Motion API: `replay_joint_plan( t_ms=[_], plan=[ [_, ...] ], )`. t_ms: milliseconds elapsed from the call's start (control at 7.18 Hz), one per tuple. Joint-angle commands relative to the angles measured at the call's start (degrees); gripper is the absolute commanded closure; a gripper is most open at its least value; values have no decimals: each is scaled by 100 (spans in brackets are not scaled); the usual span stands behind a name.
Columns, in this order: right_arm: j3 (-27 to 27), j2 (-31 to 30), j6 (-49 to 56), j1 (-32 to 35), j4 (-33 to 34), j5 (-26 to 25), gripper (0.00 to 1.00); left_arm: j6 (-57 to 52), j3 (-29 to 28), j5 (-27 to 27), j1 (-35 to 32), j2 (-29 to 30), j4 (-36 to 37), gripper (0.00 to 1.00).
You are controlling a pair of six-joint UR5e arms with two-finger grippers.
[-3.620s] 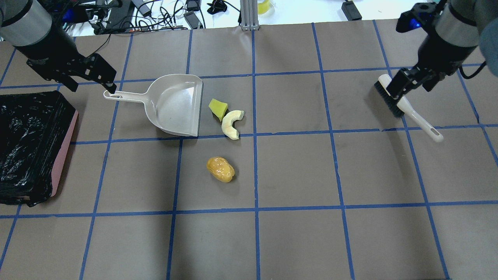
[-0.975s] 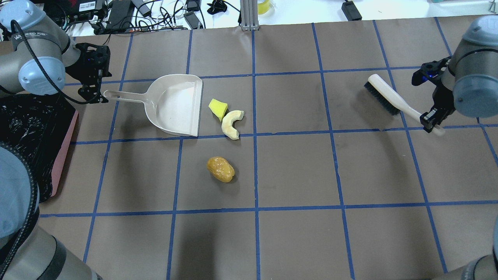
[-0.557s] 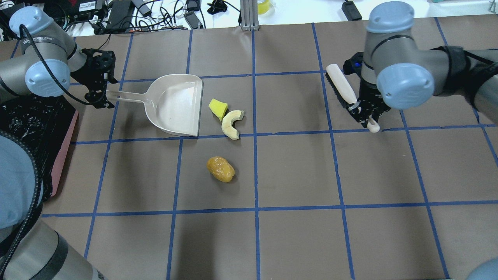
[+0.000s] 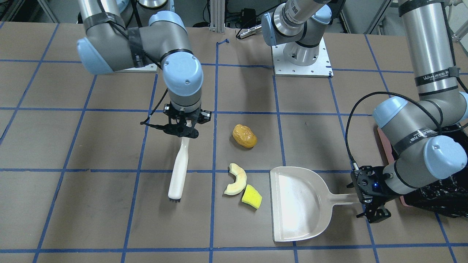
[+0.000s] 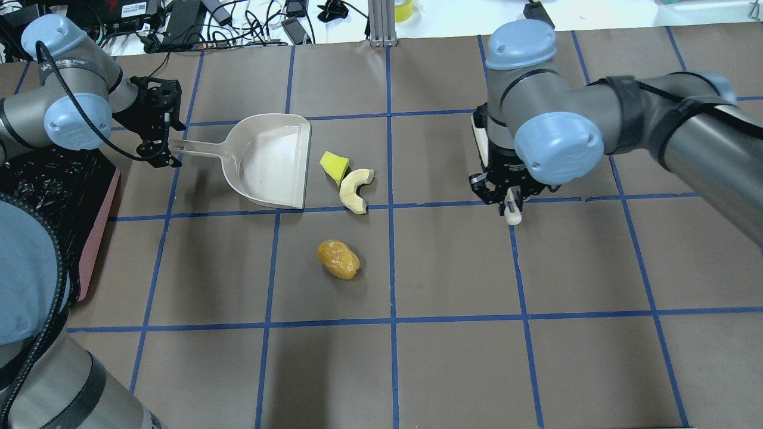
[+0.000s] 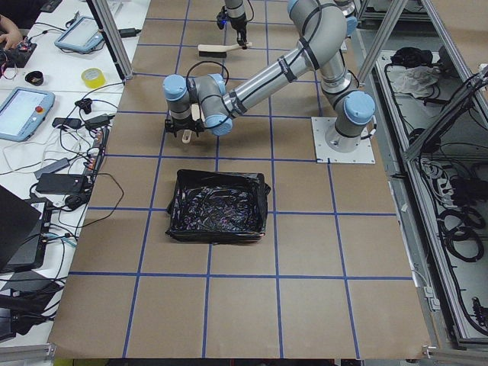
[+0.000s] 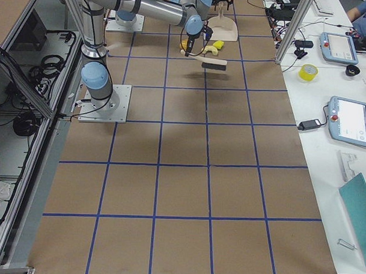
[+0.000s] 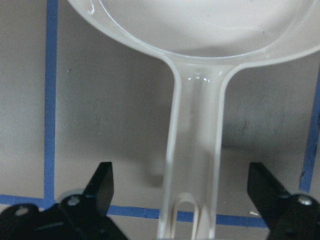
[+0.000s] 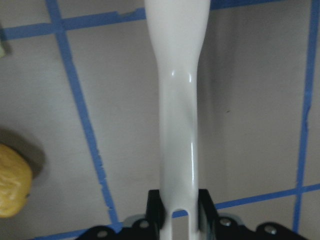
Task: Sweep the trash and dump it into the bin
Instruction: 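Lift the white brush with the right gripper and move it toward the debris, then sweep the sponge and curved piece into the dustpan with the right gripper's brush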
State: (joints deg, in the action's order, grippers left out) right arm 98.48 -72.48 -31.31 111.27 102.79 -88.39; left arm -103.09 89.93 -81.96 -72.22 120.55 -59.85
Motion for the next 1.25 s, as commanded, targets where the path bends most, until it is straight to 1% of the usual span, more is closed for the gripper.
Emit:
replay_joint_plan(
  t_ms=[0, 139, 278, 418, 557, 696, 835, 975, 1114],
  plan=[
    [-686, 679, -1277, 605, 171, 663, 99, 392, 25, -30, -47, -58, -201, 24],
    [-1055, 1065, -1481, 772, 180, 718, 100, 395, 25, -22, -47, -67, -203, 49],
    [-1520, 1400, -1492, 817, 180, 901, 100, 386, 25, -21, -47, -76, -203, 65],
    [-1986, 1708, -1518, 818, 180, 1094, 100, 386, 25, -13, -47, -93, -203, 66],
    [-2312, 1946, -1518, 878, 180, 1305, 100, 395, 42, -21, -55, -85, -211, 78],
    [-2655, 2105, -1509, 923, 206, 1542, 100, 395, 60, -21, -56, -102, -212, 86],
    [-3085, 2324, -1509, 949, 276, 1753, 100, 395, 68, -30, -73, -102, -212, 88],
    [-3480, 2587, -1466, 1010, 364, 1808, 100, 395, 69, -187, -177, -102, -212, 88],
    [-3719, 2694, -1465, 1150, 373, 1965, 100, 395, 69, -302, -257, -102, -203, 88]
  ],
)
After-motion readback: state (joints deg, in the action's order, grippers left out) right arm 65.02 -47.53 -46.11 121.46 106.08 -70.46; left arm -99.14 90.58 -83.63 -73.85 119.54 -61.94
